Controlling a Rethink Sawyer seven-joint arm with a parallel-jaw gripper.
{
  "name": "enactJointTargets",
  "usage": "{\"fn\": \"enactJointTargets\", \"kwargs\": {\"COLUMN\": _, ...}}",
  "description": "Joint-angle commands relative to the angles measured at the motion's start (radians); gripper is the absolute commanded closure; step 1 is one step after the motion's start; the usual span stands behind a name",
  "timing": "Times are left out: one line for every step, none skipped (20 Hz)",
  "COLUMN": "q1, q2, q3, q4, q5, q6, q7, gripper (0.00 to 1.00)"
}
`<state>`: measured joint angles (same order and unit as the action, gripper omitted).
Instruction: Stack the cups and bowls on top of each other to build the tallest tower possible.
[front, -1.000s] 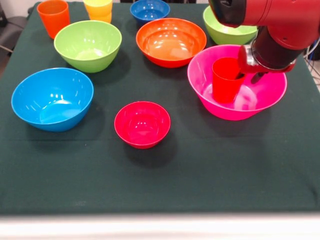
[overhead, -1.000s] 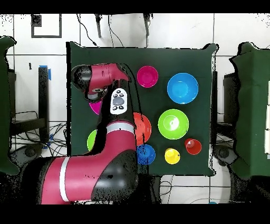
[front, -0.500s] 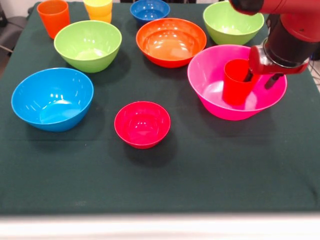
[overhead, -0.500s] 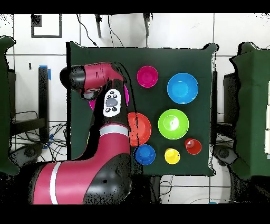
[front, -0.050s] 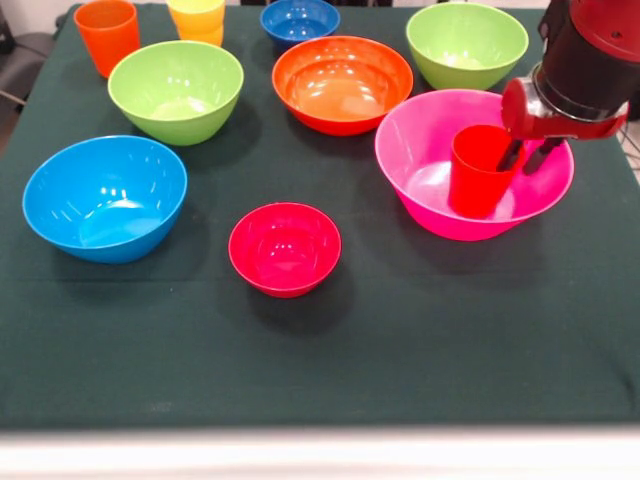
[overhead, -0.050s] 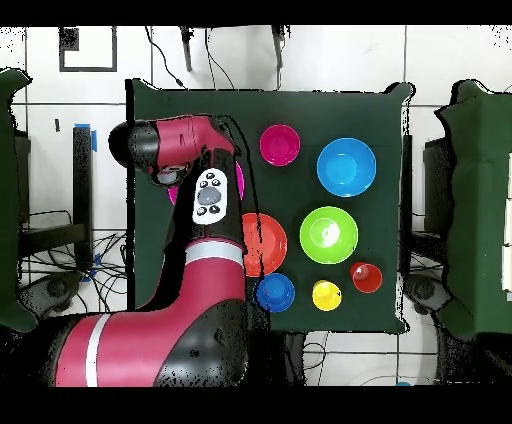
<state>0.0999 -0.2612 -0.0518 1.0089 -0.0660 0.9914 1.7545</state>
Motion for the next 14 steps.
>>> {"fn": "enactJointTargets", "kwargs": {"q1": 0.015, "q2": -0.009, "q3": 0.050, "q4": 0.095, "q5": 0.005, "q6": -0.089, "q7": 0.147, "gripper": 1.00}}
{"fn": "enactJointTargets", "kwargs": {"q1": 0.017, "q2": -0.010, "q3": 0.050, "q4": 0.098, "q5": 0.005, "q6": -0.094, "q7": 0.149, "gripper": 1.00}}
{"fn": "enactJointTargets", "kwargs": {"q1": 0.018, "q2": -0.011, "q3": 0.049, "q4": 0.101, "q5": 0.005, "q6": -0.100, "q7": 0.152, "gripper": 1.00}}
{"fn": "enactJointTargets", "kwargs": {"q1": 0.019, "q2": -0.010, "q3": 0.049, "q4": 0.101, "q5": 0.005, "q6": -0.099, "q7": 0.152, "gripper": 1.00}}
{"fn": "enactJointTargets", "kwargs": {"q1": 0.021, "q2": -0.010, "q3": 0.048, "q4": 0.101, "q5": 0.006, "q6": -0.098, "q7": 0.153, "gripper": 1.00}}
{"fn": "enactJointTargets", "kwargs": {"q1": 0.022, "q2": -0.004, "q3": 0.049, "q4": 0.092, "q5": 0.004, "q6": -0.080, "q7": 0.144, "gripper": 1.00}}
{"fn": "enactJointTargets", "kwargs": {"q1": 0.023, "q2": 0.001, "q3": 0.049, "q4": 0.082, "q5": 0.002, "q6": -0.062, "q7": 0.135, "gripper": 1.00}}
{"fn": "enactJointTargets", "kwargs": {"q1": 0.025, "q2": 0.001, "q3": 0.048, "q4": 0.088, "q5": 0.003, "q6": -0.077, "q7": 0.144, "gripper": 1.00}}
{"fn": "enactJointTargets", "kwargs": {"q1": 0.027, "q2": 0.001, "q3": 0.047, "q4": 0.094, "q5": 0.003, "q6": -0.092, "q7": 0.154, "gripper": 1.00}}
{"fn": "enactJointTargets", "kwargs": {"q1": 0.028, "q2": 0.003, "q3": 0.047, "q4": 0.094, "q5": 0.003, "q6": -0.096, "q7": 0.155, "gripper": 1.00}}
{"fn": "enactJointTargets", "kwargs": {"q1": 0.029, "q2": 0.005, "q3": 0.047, "q4": 0.094, "q5": 0.003, "q6": -0.100, "q7": 0.156, "gripper": 1.00}}
{"fn": "enactJointTargets", "kwargs": {"q1": 0.029, "q2": 0.006, "q3": 0.048, "q4": 0.095, "q5": 0.004, "q6": -0.107, "q7": 0.159, "gripper": 1.00}}
{"fn": "enactJointTargets", "kwargs": {"q1": 0.029, "q2": 0.003, "q3": 0.048, "q4": 0.097, "q5": 0.004, "q6": -0.113, "q7": 0.161, "gripper": 1.00}}
{"fn": "enactJointTargets", "kwargs": {"q1": 0.028, "q2": 0.003, "q3": 0.049, "q4": 0.097, "q5": 0.005, "q6": -0.112, "q7": 0.158, "gripper": 1.00}}
